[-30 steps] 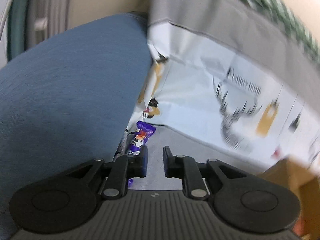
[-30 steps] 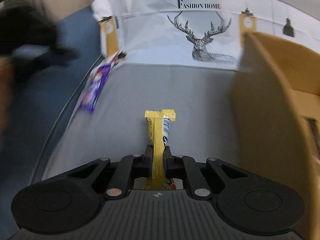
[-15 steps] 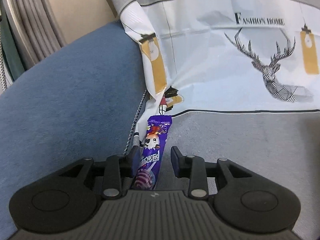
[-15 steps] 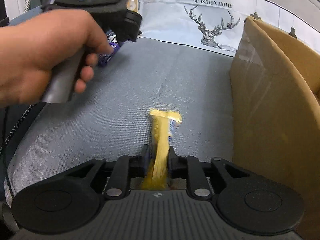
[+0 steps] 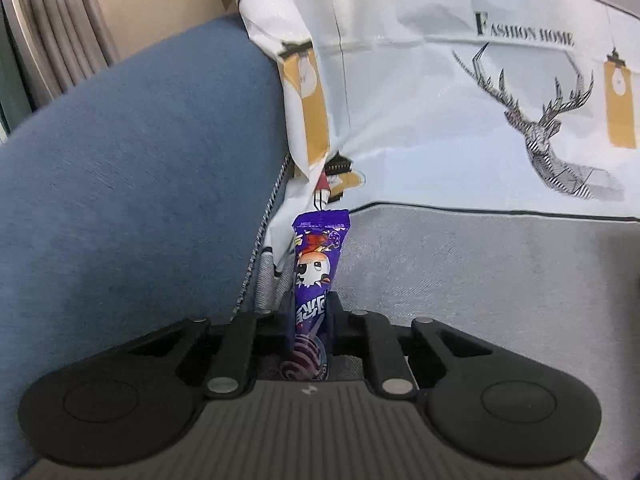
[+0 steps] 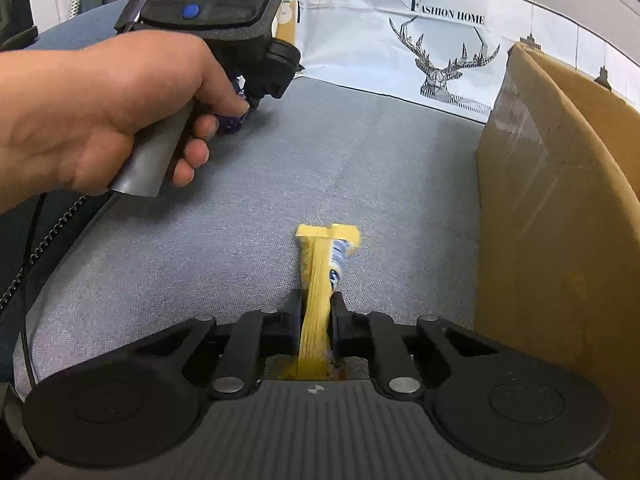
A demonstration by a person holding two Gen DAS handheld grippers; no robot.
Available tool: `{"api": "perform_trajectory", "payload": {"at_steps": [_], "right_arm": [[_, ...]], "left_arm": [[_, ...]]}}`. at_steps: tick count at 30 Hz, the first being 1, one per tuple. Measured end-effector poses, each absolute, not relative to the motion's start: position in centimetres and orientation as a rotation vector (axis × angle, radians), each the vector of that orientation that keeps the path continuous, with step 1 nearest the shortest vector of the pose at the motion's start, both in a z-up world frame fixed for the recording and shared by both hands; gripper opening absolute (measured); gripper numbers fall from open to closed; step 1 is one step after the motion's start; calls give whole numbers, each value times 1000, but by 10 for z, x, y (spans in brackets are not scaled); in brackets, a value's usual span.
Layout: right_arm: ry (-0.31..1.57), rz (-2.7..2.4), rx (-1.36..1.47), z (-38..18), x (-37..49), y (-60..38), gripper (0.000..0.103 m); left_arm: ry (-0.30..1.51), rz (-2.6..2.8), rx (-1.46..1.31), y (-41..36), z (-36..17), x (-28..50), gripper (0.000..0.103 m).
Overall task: Organize snacks
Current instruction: 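Carry the purple bar with the left tool while the right tool carries the yellow bar over the box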
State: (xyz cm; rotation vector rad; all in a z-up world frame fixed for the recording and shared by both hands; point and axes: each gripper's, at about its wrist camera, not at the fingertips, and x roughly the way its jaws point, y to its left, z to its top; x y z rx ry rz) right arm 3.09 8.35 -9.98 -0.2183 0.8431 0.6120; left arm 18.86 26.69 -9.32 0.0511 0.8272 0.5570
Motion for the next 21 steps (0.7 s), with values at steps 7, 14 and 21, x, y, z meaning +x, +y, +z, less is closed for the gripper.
{"api": "perform_trajectory", "payload": {"at_steps": [7,14,21], "right_arm": [[826,634,-166,-80,30,76,13],[908,659,-152,-64,15,54,13],[883,685,-105,-60,-34,21,13]], "left_arm": [[867,465,-204,268,-61,153,16],[973,338,-381,259,-36,78,16],[1037,233,-464,232,-49,-7,16]]}}
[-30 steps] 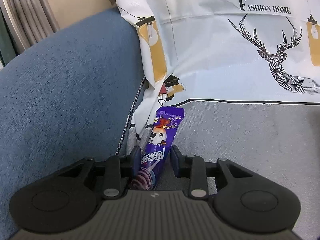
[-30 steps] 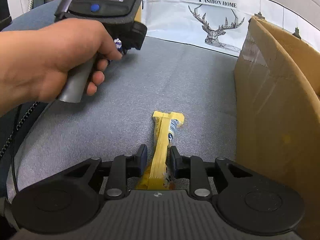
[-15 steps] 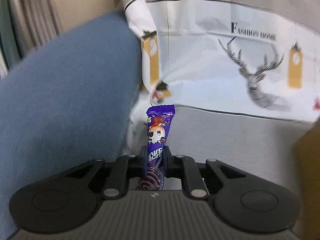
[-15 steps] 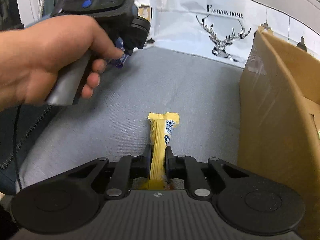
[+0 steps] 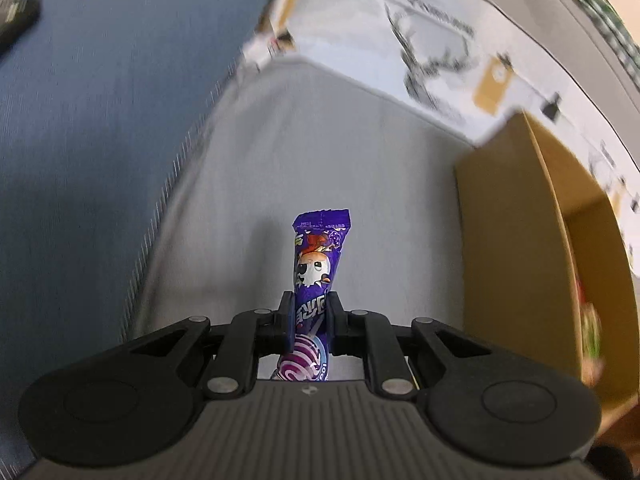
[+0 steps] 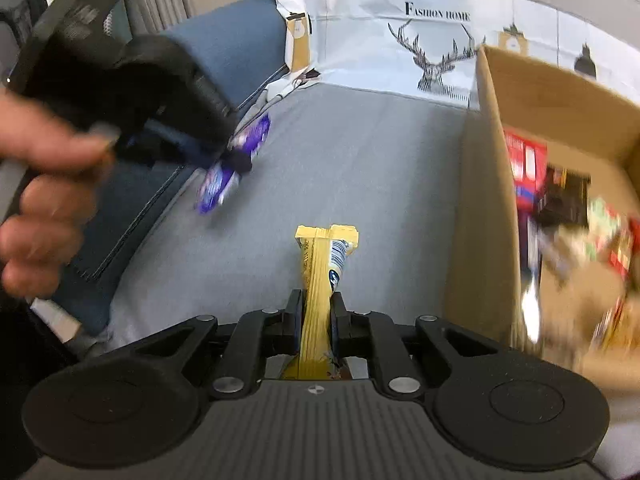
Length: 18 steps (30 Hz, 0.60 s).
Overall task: Organize snacks
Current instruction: 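Carry the purple bar with the left tool while the right tool carries the yellow bar over the box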
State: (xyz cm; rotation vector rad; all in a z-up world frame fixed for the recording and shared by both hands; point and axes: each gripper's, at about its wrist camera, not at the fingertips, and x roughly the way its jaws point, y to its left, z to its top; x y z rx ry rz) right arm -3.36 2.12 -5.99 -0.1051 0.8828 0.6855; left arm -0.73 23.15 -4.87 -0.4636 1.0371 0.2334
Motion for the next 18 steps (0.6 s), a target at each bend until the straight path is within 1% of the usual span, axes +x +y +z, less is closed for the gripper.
{"api": "perform_trajectory", "payload": {"at_steps": [6,8,11,13,18], "right_arm": [[885,632,-42,-78,-49,11,13],[887,620,-21,-79,-45,11,13],[897,593,-37,-91,-42,12,14],[932,579,-26,-100,-39,10,17],[946,597,-21,-106,-34,9,18]], "left_arm": [[1080,180,-512,219,-66,-44,17],[1093,168,-530,219,-70,-44,17],[1134,188,-488,215,-76,-35,17],[1147,197,-469,212,-79,-31,18],[1158,210,-456,211,-82,-28,20]]}}
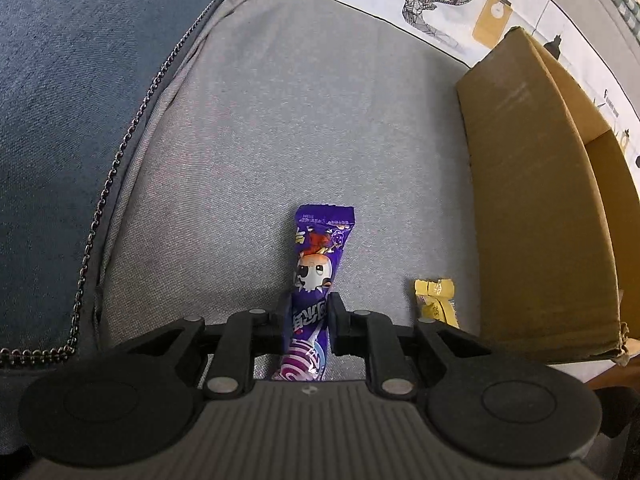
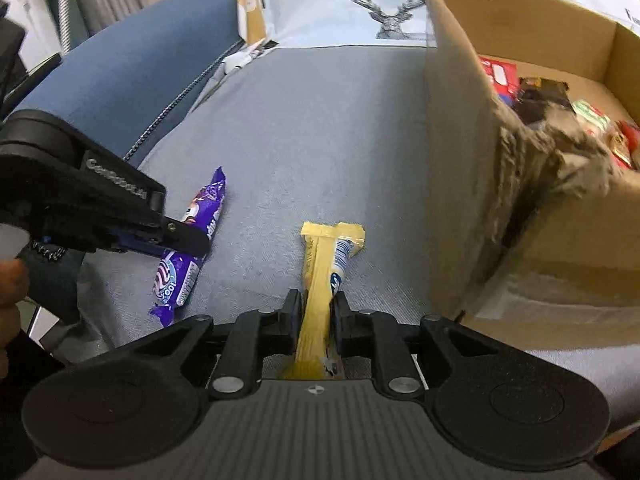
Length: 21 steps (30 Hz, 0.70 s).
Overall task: Organize snacks
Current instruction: 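Carry the purple bar with the left tool while the right tool carries the yellow bar over the box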
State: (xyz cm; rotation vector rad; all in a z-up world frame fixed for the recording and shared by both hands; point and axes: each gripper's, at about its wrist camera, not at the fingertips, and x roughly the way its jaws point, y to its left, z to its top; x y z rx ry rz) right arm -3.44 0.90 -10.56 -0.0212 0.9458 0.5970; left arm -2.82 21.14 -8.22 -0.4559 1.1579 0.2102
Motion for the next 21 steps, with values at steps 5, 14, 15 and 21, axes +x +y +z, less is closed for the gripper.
{"api": "perform_trajectory", "payload": {"at_steps": [5,14,15,21], "right_arm": [[937,608,-46,-108,-35,8,18],[906,609,-97,-107,-39,15,12],[898,609,-93,-105,-40,15,12],[803,639,-53,-69,-46,8,12]], "left_arm": [[1171,210,-418,206,-85,-23,21],[1151,213,-383,198,-84,-20,16],[1135,210,-392,200,-81,-21,16],[936,215,-429,208,-48,-36,16]]}}
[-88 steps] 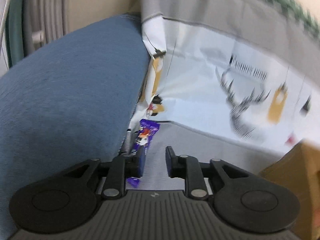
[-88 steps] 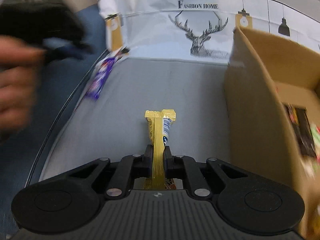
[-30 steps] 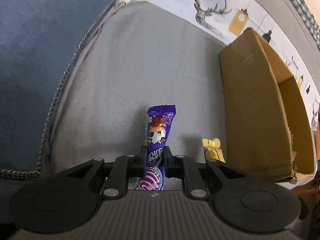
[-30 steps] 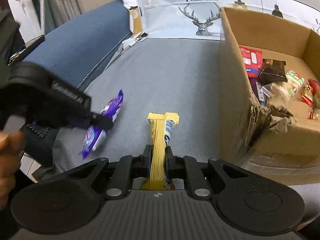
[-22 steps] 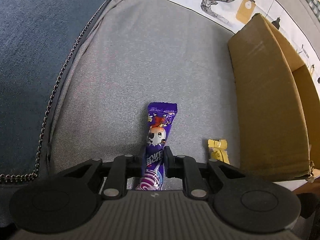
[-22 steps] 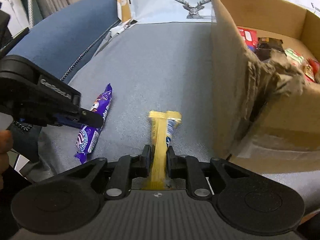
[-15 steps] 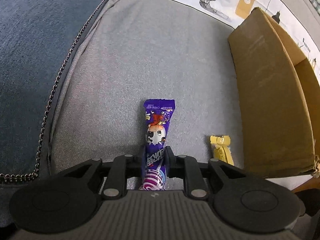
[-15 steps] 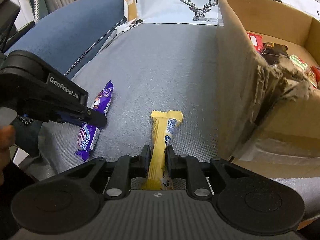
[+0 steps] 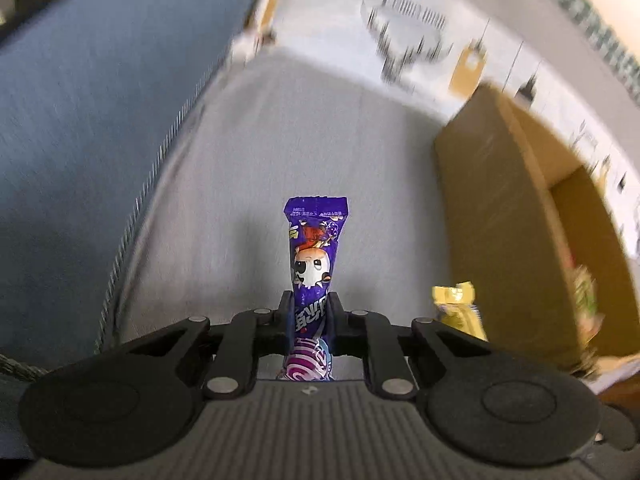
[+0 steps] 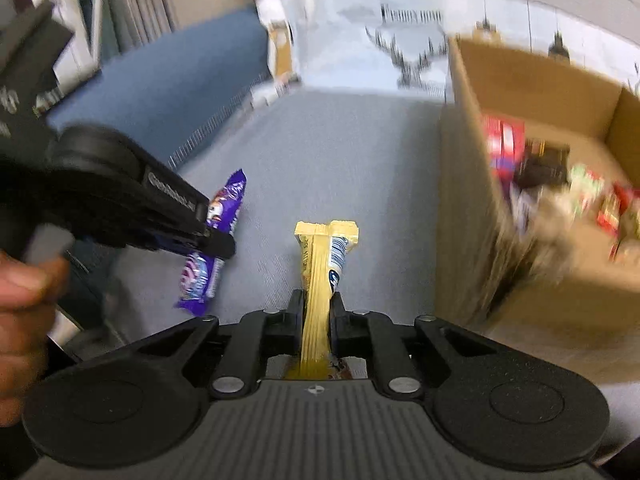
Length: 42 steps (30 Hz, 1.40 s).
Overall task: Organize snacks
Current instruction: 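Carry the purple bar with the left tool while the right tool carries the yellow bar over the box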
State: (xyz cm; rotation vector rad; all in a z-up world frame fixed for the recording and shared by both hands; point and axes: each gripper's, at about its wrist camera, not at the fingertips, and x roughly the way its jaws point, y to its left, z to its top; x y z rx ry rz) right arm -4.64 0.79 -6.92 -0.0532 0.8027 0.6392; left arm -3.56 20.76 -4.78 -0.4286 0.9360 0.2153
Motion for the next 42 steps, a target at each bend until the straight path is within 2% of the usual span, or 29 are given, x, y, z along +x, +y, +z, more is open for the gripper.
{"api": "perform_trajectory", "payload": {"at_steps": [5,9,16,26,42], "right_arm": [[676,661,-13,-21,-46,-14,12],[477,648,-92,12,-44,-40,12],[359,614,-16,38,-1,-94,12],[387,498,127,23,22,-148,12],[400,343,106,15,25,-195,12]], "left_arm": [[796,184,-415,201,-23,-44,16],[739,140,-411,190,-13,-41,16],[642,61,-407,166,1,-34,16],[510,-79,-353,108,22,-14,16],[555,-111,-342,73,14,14,16]]}}
